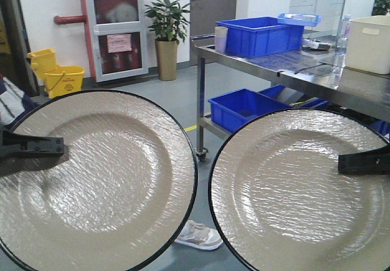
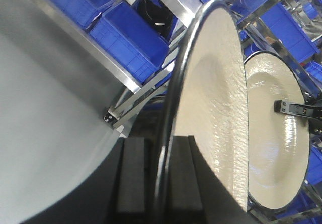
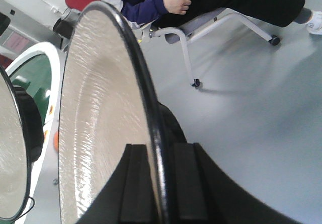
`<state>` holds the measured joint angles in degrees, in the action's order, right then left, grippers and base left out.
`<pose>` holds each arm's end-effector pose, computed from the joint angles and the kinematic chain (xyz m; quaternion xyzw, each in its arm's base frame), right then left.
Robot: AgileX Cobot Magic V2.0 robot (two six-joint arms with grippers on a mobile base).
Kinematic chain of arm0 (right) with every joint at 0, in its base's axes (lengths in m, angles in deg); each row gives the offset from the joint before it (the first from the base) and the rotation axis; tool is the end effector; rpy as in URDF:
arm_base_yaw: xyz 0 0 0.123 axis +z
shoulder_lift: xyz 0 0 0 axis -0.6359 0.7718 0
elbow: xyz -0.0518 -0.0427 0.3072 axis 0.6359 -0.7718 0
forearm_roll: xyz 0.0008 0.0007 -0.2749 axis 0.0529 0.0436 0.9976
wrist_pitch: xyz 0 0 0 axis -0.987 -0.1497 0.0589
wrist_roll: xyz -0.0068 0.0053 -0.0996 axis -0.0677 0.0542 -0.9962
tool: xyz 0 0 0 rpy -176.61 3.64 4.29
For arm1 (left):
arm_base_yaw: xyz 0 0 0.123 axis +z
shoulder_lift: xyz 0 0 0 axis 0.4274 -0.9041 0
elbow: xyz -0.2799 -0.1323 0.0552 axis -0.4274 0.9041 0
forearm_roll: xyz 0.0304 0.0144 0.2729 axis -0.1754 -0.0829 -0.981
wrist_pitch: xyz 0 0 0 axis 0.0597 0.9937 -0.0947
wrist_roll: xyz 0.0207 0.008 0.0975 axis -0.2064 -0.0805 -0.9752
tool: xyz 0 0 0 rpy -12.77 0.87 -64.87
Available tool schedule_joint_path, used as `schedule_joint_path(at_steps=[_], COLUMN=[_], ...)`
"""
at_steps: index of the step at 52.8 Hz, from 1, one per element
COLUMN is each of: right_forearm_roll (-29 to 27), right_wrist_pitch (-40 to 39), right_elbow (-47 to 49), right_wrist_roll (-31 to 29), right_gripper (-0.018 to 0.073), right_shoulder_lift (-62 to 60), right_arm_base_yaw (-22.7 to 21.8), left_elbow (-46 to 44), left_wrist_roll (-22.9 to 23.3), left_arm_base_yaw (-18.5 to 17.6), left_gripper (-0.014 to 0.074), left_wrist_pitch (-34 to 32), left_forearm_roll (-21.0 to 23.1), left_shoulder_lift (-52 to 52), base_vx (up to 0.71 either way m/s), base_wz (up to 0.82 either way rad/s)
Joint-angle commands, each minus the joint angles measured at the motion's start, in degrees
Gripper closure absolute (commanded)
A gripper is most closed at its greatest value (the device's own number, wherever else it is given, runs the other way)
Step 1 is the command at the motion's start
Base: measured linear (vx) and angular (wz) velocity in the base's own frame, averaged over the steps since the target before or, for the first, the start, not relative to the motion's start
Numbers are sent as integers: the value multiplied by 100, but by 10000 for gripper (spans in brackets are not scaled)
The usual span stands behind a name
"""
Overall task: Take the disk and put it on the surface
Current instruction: 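Hold both plates raised while the base drives to the steel table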
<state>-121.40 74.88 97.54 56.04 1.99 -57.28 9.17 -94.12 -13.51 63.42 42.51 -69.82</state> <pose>0.2668 0.0013 0.4174 -0.0010 0.8443 0.3994 0.3571 0.2732 -0.0310 0.4232 0.0237 0.8016 -0.4620 0.3788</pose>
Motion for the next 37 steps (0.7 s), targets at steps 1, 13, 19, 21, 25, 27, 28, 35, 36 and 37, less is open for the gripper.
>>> schedule_joint_path(at_steps=[1, 13, 19, 21, 25, 27, 28, 35, 36, 37], right_forearm_roll=[-735, -735, -735, -735, -735, -735, -735, -735, -735, -735], right_wrist_pitch=[-89, -84, -84, -84, -84, -84, -84, -84, -84, -84], right_elbow=[174, 174, 174, 174, 174, 174, 174, 174, 174, 174], right_wrist_roll=[39, 39, 39, 39, 39, 39, 39, 39, 39, 39], right_gripper=[568, 568, 568, 568, 568, 568, 568, 568, 568, 568], right_shoulder_lift=[-170, -170, -170, -170, -170, -170, -170, -170, -170, -170], right_arm_base_yaw=[-19, -19, -19, -19, -19, -19, -19, -19, -19, -19], left_elbow=[-193, -193, -193, -193, -193, -193, -193, -193, -193, -193], left_wrist_roll=[103, 103, 103, 103, 103, 103, 103, 103, 103, 103], left_arm_base_yaw=[-20, -20, -20, -20, -20, -20, -20, -20, -20, -20], left_gripper=[601, 601, 601, 601, 601, 601, 601, 601, 601, 601], left_wrist_pitch=[-62, -62, -55, -55, -55, -55, -55, -55, -55, -55], left_forearm_roll=[827, 827, 827, 827, 827, 827, 827, 827, 827, 827], left_shoulder_lift=[186, 186, 186, 186, 186, 186, 186, 186, 186, 186], base_vx=[29, 33, 38, 40, 42, 43, 43, 45, 46, 46], base_wz=[-18, -8, 4, 6, 6, 5, 4, 4, 1, 1])
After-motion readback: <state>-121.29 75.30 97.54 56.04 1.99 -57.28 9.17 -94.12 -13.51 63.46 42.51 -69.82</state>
